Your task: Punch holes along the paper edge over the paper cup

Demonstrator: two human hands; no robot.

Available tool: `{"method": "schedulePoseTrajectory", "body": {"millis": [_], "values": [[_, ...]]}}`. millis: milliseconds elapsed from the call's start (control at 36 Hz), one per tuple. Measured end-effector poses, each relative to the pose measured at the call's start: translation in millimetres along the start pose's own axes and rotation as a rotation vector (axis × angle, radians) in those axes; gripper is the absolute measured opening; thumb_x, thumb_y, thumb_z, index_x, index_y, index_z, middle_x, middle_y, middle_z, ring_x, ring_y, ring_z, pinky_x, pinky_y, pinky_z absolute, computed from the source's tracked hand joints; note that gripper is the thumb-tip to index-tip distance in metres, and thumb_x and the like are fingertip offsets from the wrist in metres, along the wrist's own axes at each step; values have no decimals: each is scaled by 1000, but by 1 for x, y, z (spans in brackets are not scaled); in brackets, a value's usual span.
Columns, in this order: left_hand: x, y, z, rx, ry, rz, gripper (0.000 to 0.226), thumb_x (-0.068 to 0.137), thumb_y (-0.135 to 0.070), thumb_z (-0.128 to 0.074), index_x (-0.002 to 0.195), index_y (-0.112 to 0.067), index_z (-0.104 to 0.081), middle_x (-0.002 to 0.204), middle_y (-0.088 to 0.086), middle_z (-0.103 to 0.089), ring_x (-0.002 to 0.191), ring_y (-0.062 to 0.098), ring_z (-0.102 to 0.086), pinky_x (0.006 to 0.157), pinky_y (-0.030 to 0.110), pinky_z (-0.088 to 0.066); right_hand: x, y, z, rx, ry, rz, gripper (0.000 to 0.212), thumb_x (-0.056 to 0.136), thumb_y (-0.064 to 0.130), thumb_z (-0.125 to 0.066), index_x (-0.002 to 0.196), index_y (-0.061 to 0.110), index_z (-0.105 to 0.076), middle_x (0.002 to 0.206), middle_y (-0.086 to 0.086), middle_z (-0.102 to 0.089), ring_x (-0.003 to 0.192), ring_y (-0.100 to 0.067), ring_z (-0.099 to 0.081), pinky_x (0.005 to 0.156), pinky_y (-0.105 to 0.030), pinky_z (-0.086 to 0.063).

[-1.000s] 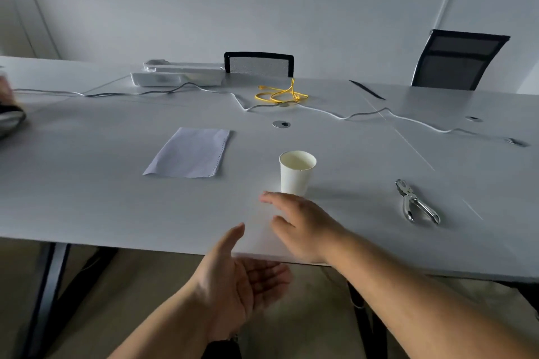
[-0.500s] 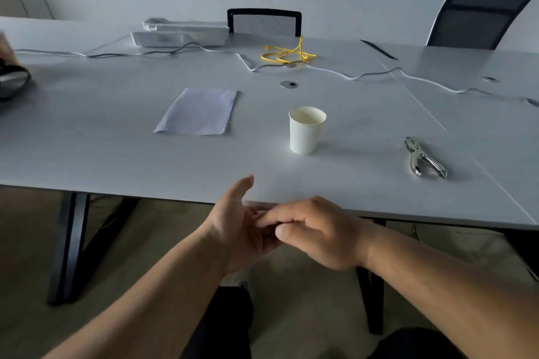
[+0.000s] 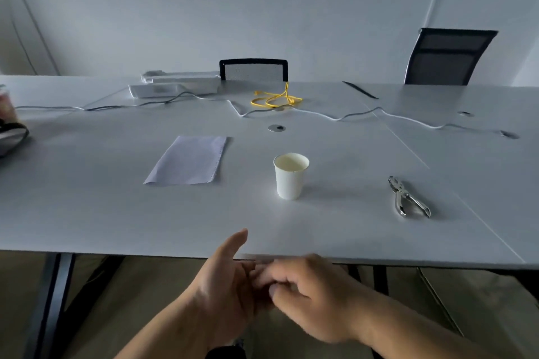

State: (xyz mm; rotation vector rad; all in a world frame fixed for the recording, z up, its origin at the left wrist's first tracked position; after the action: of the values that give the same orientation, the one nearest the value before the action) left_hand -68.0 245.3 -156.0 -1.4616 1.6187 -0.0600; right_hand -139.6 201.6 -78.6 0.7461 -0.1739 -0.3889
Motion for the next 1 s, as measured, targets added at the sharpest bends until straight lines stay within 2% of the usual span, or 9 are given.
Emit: {"method": "schedulePoseTrajectory", "body": {"millis": [56, 139, 250, 417, 583, 694, 778, 889, 1000], "values": [[-4, -3, -7, 17, 25, -18, 82, 100, -55, -45, 117, 23, -66, 118, 41, -66, 97, 41, -67, 100, 50, -49, -1, 1, 6, 68, -3, -1, 29, 92, 22, -55, 109, 27, -78, 112, 15, -79, 105, 3, -71, 95, -24, -55], [-9, -19, -18, 20, 10, -72, 70, 99, -50, -50, 111, 18, -67, 97, 34, -72, 78, 39, -75, 91, 51, -55, 6, -21, 49, 273, -221, -61, 25, 93, 16, -59, 103, 19, -82, 105, 9, -82, 101, 0, -74, 93, -27, -58], [-6, -60, -33, 5, -29, -170, 64, 101, -43, -50, 119, 17, -62, 107, 34, -72, 90, 41, -74, 85, 49, -60, 16, -71, 112, 285, -519, -206, 22, 86, 26, -59, 88, 21, -80, 88, 3, -82, 86, -8, -74, 89, -38, -59], [7, -154, -82, 92, -2, -469, 47, 105, -32, -46, 110, 11, -64, 105, 31, -73, 97, 41, -72, 88, 48, -58, 16, -130, 122, 121, -575, -415, 25, 79, 41, -58, 85, 23, -75, 74, 4, -76, 78, -13, -72, 79, -38, -60], [22, -206, -131, 570, -110, -772, 34, 105, -22, -45, 96, -3, -72, 115, 30, -74, 108, 42, -73, 101, 49, -56, 18, -137, 114, 99, -572, -401, 11, 84, 29, -65, 83, 23, -74, 75, 8, -75, 75, -6, -69, 74, -30, -56], [31, -215, -153, 1037, -183, -973, 44, 84, -46, -50, 89, -13, -79, 99, 12, -81, 101, 34, -75, 95, 47, -59, 20, -141, 114, 125, -560, -413, 14, 81, 32, -63, 83, 24, -75, 77, 10, -76, 76, -3, -69, 74, -28, -57], [38, -199, -169, 1554, -145, -1049, 37, 96, -35, -49, 104, -14, -79, 113, -1, -80, 105, 18, -70, 89, 25, -52, 20, -141, 117, 123, -562, -410, 17, 81, 34, -62, 84, 24, -75, 78, 11, -76, 76, -1, -69, 75, -28, -58], [50, -167, -170, 2042, -62, -1018, 58, 91, -51, -34, 125, -27, -73, 134, -8, -73, 124, 15, -66, 102, 28, -51, 21, -141, 117, 107, -553, -401, 17, 80, 31, -61, 86, 24, -75, 78, 12, -76, 76, 0, -69, 75, -27, -58], [54, -169, -160, 2005, -42, -1035, 68, 88, -56, -29, 132, -24, -70, 137, -4, -72, 127, 18, -65, 105, 34, -52, 22, -140, 116, 88, -555, -383, 16, 80, 30, -61, 85, 23, -74, 78, 11, -75, 75, 0, -68, 74, -28, -57]]}}
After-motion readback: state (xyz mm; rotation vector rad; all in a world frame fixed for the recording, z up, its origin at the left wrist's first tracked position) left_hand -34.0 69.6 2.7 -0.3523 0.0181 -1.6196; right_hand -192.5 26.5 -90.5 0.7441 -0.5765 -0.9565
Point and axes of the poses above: each hand's wrist, its own x-axis towards the middle knuckle, its own z-axis out of the back of the hand, y = z × x, the point moved 10 cm from there along x, towards the middle knuckle
